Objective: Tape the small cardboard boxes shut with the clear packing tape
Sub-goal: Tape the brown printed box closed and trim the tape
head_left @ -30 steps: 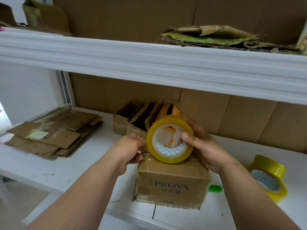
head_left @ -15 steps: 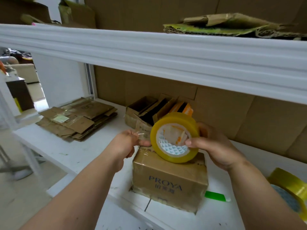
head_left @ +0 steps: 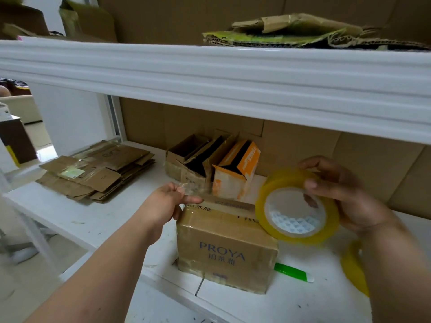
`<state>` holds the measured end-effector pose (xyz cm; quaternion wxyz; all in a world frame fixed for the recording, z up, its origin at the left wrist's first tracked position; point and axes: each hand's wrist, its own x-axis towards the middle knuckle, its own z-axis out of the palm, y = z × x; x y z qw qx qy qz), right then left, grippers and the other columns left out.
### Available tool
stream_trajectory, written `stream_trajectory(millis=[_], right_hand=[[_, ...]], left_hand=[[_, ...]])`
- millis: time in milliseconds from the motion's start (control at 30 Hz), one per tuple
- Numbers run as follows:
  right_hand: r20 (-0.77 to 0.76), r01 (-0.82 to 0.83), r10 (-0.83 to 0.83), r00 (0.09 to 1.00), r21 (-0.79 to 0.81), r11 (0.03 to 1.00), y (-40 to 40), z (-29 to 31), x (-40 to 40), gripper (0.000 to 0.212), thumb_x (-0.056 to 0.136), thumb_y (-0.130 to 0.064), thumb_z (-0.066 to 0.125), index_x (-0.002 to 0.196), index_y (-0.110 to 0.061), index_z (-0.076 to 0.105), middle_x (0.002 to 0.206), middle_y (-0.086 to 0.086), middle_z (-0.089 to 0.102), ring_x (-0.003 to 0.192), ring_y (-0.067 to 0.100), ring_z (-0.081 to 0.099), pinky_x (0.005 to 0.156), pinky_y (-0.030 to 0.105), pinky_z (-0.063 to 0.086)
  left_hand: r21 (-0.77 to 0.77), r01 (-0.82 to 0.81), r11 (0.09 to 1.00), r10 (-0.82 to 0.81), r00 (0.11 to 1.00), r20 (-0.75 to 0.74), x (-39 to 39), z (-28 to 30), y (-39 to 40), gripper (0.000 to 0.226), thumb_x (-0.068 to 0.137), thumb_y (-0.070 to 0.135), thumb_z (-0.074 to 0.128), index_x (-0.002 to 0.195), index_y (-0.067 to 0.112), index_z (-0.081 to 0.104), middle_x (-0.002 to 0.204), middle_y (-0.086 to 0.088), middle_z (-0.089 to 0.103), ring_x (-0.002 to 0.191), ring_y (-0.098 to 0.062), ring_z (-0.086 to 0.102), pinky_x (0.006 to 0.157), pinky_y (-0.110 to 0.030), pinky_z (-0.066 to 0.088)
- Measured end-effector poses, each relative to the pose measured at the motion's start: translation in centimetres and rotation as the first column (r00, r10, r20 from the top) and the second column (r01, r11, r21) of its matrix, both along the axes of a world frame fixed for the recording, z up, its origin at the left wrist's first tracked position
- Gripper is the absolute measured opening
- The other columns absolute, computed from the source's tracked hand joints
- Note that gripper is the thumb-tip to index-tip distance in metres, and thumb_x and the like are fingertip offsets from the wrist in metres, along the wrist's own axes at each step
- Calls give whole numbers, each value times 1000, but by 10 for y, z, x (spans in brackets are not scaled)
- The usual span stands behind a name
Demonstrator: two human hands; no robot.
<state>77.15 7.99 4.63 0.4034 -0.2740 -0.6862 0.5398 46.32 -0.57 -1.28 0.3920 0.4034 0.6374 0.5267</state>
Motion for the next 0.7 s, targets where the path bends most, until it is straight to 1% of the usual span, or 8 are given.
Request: stream_trajectory(millis=[100,167,267,400,467,533,600,700], right_hand=[[144,34,-35,989,7,999,-1,2,11,74,22,-61,94,84,-24,76,80,6,72,68,20,69,57,28,56],[220,41,-45,974,24,999,-3,3,14,75,23,-65,92,86,-27,76,84,6,74,73,22,71,63,31,57],[304,98,-119,945,83,992,-6,11,11,64,30,-57,87,85,-27,76,84,7,75,74,19,72,65,29,56],[425,107,-165,890,157,982,-14,22,10,58,37,-60,82,86,-29,78,87,1,77,79,16,74,72,29,56],[474,104,-161,866,145,984,-19,24,8,46,46,-51,82,85,-27,78,86,-1,77,80,14,74,70,25,56],[534,115,-180,826,152,982,-20,26,8,45,47,-52,83,87,-30,79,87,-6,77,80,9,73,72,24,56],[603,123,-199,772,165,979,-20,28,7,50,46,-56,91,88,-34,78,88,-11,76,82,6,72,79,28,55],[695,118,-204,690,171,978,-20,30,1,37,57,-52,81,90,-35,75,84,-14,74,81,1,68,74,19,50]], left_hand=[[0,9,1000,-9,999,32,-2,-1,2,17,99,5,47,84,13,47,101,-14,75,71,-27,44,57,-31,29],[-14,7,1000,-6,998,61,-2,-1,3,13,98,8,51,86,12,48,103,-21,73,59,-20,37,59,-31,27],[-26,-6,1000,9,993,116,1,0,4,14,102,7,37,89,10,43,99,-15,75,53,-17,28,61,-32,27],[-14,-41,999,42,992,119,3,3,4,17,102,7,39,87,8,47,102,-24,72,55,-18,33,61,-30,29],[-45,-42,998,48,990,133,3,3,3,18,104,9,34,90,7,46,99,-17,75,54,-19,28,65,-34,29],[-72,-34,997,44,989,143,3,4,3,17,102,10,31,91,7,43,98,-11,76,55,-19,24,71,-39,28],[-79,-37,996,48,988,144,3,4,1,18,101,9,30,90,7,44,96,-10,77,56,-19,24,69,-37,29],[-88,-53,995,68,983,169,5,6,0,22,101,7,29,88,6,47,102,-17,75,56,-19,27,63,-33,28]])
